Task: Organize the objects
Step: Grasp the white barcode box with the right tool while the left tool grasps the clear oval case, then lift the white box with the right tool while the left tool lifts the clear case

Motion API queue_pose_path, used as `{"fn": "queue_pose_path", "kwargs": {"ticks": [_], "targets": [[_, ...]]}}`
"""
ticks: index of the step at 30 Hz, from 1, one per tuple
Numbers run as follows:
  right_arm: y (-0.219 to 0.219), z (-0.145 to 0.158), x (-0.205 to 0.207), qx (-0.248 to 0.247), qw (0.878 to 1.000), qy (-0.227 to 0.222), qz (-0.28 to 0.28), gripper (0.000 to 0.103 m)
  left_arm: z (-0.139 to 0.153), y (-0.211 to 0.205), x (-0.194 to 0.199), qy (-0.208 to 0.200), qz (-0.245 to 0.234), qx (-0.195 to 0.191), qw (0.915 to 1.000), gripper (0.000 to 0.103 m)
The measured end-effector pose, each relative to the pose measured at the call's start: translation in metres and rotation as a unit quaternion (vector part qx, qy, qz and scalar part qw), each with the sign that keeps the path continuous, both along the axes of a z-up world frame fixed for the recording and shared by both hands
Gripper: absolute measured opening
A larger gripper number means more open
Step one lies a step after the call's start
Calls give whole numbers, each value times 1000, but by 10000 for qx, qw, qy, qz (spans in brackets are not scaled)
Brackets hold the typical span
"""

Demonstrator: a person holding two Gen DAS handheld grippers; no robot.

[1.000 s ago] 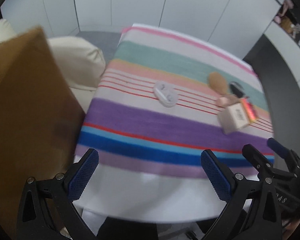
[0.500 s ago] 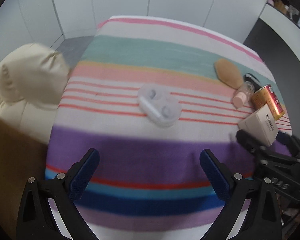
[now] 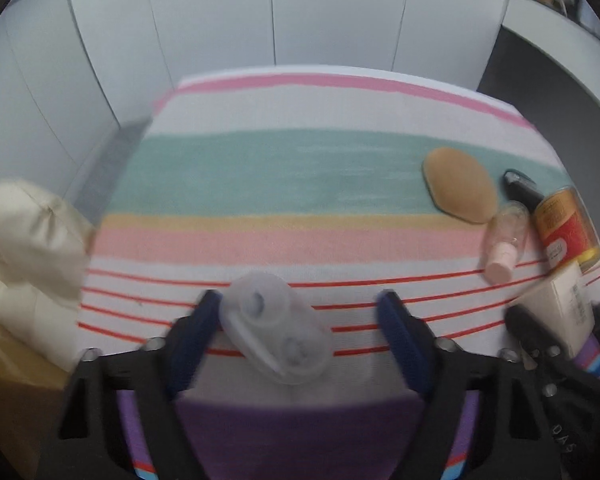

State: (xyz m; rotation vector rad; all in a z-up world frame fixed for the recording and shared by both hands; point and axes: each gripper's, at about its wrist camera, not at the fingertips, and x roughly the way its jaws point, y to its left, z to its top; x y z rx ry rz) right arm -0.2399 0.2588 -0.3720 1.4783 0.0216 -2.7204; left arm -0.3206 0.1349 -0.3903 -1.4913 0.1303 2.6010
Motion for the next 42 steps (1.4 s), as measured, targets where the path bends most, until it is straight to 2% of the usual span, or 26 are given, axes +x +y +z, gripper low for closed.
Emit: {"fn": "queue_pose_path", "kwargs": {"ticks": [2, 4, 10, 28, 33, 38, 42], "targets": [[0, 0, 1, 20, 10000, 10, 2, 55, 4, 0, 7, 58, -92, 29, 9999, 45], [0, 0, 1, 73, 10000, 24, -18, 54, 5, 3, 12, 76, -123, -23, 9999, 43], [-2, 1, 3, 27, 10000, 26, 8, 54, 5, 1, 16, 36, -78, 28, 10000, 42], [-2, 2, 2, -4, 10000, -25, -7, 53, 10, 10, 20, -32, -42, -181, 9998, 40], [-2, 7, 2, 104, 9999, -52, -6, 53, 30, 13, 29, 187, 39, -490, 9986, 40], [4, 25, 0, 151, 9998, -54, -109, 53, 52, 14, 33, 106, 149, -456, 9988, 40], [16, 52, -2, 162, 9996, -28, -218, 53, 74, 13, 34, 56, 212, -458, 9987, 40]]}}
